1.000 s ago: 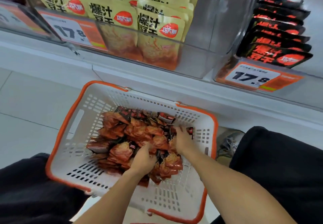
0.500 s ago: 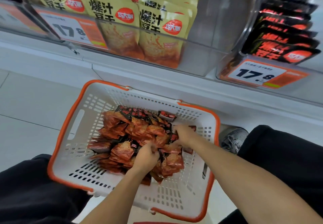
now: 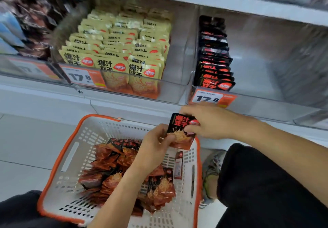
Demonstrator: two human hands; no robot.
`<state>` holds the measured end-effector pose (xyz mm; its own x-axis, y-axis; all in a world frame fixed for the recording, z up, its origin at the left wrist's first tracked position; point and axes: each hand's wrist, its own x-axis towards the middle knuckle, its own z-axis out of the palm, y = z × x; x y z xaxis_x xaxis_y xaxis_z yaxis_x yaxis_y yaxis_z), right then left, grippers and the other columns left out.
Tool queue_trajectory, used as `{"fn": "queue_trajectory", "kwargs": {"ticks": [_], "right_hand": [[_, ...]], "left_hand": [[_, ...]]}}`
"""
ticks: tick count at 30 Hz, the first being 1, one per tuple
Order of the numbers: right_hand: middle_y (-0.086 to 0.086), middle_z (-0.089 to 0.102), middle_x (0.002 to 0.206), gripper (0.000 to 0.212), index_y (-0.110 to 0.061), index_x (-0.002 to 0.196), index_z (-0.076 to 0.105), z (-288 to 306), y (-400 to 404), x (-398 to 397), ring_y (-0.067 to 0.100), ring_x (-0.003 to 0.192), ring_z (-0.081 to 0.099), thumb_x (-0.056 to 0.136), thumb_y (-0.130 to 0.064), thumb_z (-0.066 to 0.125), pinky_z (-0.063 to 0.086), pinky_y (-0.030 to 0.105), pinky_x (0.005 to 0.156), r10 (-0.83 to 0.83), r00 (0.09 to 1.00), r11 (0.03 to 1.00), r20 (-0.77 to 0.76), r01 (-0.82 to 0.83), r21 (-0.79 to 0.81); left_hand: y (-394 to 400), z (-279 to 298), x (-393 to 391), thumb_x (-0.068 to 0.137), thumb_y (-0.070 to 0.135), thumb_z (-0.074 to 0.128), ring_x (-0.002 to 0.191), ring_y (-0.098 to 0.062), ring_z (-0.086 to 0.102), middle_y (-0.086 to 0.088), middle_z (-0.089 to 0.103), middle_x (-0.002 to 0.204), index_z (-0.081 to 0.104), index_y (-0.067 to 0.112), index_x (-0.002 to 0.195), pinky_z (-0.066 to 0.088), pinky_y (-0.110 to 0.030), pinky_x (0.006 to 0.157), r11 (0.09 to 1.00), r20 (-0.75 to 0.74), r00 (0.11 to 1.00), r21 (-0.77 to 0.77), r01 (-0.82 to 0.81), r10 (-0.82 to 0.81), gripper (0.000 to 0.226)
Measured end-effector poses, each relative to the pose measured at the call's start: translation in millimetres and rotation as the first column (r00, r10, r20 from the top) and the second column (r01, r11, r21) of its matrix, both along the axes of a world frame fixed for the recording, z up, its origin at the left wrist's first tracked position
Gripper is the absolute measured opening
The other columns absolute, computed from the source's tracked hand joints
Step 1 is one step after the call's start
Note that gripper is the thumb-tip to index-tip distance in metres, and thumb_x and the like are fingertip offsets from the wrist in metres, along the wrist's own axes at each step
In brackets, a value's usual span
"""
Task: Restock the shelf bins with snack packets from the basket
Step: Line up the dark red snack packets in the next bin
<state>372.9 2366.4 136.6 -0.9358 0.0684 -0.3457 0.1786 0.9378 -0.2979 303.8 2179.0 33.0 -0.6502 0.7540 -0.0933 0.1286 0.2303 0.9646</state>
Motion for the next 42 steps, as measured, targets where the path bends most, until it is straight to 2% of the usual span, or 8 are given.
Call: {"fn": "queue_trajectory", "kwargs": {"ticks": [4, 7, 12, 20, 23, 32, 38, 42], "right_hand": [[-0.021, 0.055, 0.078, 0.013, -0.033, 0.098, 0.059, 57.2, 7.4, 22.3, -0.002, 0.078, 0.053, 0.091, -0.029, 0.069, 0.039, 0.023, 0.064, -0.107, 0.972, 0.993, -0.209, 0.094, -0.074], [-0.017, 0.062, 0.08, 0.015, -0.023, 0.103, 0.066, 90.4, 18.1, 32.3, 0.002, 0.077, 0.056, 0.09, -0.022, 0.072, 0.042, 0.021, 0.067, -0.167, 0.845, 0.986, -0.507, 0.157, -0.063], [-0.013, 0.059, 0.098, 0.018, -0.015, 0.114, 0.066, 105.3, 40.3, 55.0, 0.01, 0.087, 0.055, 0.096, -0.014, 0.065, 0.042, 0.026, 0.078, -0.116, 0.691, 0.974, -0.714, 0.221, 0.055], [0.001, 0.058, 0.106, 0.024, -0.014, 0.113, 0.068, 77.1, 51.7, 40.8, 0.022, 0.088, 0.06, 0.089, -0.012, 0.071, 0.054, 0.042, 0.075, -0.129, 0.712, 0.952, -0.69, 0.284, 0.116], [0.005, 0.06, 0.105, 0.028, -0.012, 0.114, 0.065, 68.6, 44.9, 28.4, 0.029, 0.081, 0.062, 0.087, -0.012, 0.072, 0.053, 0.039, 0.066, -0.103, 0.729, 0.934, -0.677, 0.305, 0.187], [0.002, 0.067, 0.1, 0.031, -0.019, 0.105, 0.065, 51.6, 54.4, 8.3, 0.033, 0.088, 0.063, 0.078, -0.021, 0.08, 0.053, 0.048, 0.076, -0.207, 0.791, 0.939, -0.575, 0.326, 0.11], [0.001, 0.056, 0.094, 0.016, -0.017, 0.103, 0.078, 54.4, 60.1, 19.4, 0.022, 0.094, 0.049, 0.09, -0.025, 0.072, 0.045, 0.032, 0.079, -0.14, 0.715, 0.934, -0.685, 0.325, 0.148], [-0.003, 0.039, 0.127, 0.051, -0.028, 0.137, 0.055, 56.3, 64.8, 23.8, 0.016, 0.119, 0.042, 0.089, -0.026, 0.073, 0.027, 0.012, 0.1, -0.448, 0.691, 0.88, -0.567, 0.451, -0.146]], "left_hand": [[20.1, 44.4, 12.0, 0.097, 0.024, 0.063, 0.095, -0.004, 0.063, 0.016, 0.068, 0.099, 0.062, 0.032, 0.106, 0.048, -0.018, 0.081, 0.992, -0.085, 0.996, 0.124, 0.0, 0.011, 0.012], [31.3, 68.8, 18.5, 0.099, 0.026, 0.06, 0.12, 0.005, 0.045, 0.026, 0.048, 0.126, 0.042, 0.043, 0.128, 0.035, -0.007, 0.095, 0.991, -0.258, 0.964, 0.128, -0.027, 0.059, 0.038], [56.6, 86.4, 5.4, 0.094, 0.014, 0.056, 0.147, -0.017, 0.025, -0.004, 0.036, 0.151, 0.039, 0.008, 0.147, 0.021, -0.034, 0.12, 0.971, -0.587, 0.786, 0.229, -0.068, 0.194, 0.056], [78.0, 68.2, 3.3, 0.091, 0.015, 0.058, 0.15, -0.025, 0.021, -0.01, 0.036, 0.154, 0.032, -0.001, 0.15, 0.009, -0.042, 0.125, 0.989, -0.683, 0.717, 0.133, -0.059, 0.135, 0.066], [78.9, 67.3, 4.2, 0.091, 0.014, 0.057, 0.15, -0.022, 0.021, -0.009, 0.037, 0.153, 0.033, 0.0, 0.149, 0.008, -0.04, 0.125, 0.986, -0.661, 0.735, 0.15, -0.07, 0.153, 0.064], [78.8, 67.0, 4.5, 0.089, 0.01, 0.057, 0.151, -0.016, 0.019, -0.006, 0.037, 0.154, 0.034, 0.003, 0.149, 0.008, -0.032, 0.124, 0.979, -0.623, 0.762, 0.188, -0.075, 0.178, 0.064], [77.7, 66.6, 3.9, 0.089, 0.01, 0.057, 0.151, -0.014, 0.017, -0.005, 0.037, 0.154, 0.034, 0.005, 0.149, 0.008, -0.031, 0.124, 0.98, -0.613, 0.771, 0.187, -0.069, 0.171, 0.064], [78.8, 65.7, 4.1, 0.09, 0.012, 0.056, 0.151, -0.015, 0.016, -0.004, 0.036, 0.155, 0.033, 0.006, 0.149, 0.006, -0.034, 0.125, 0.978, -0.594, 0.784, 0.192, -0.075, 0.177, 0.064]]}}
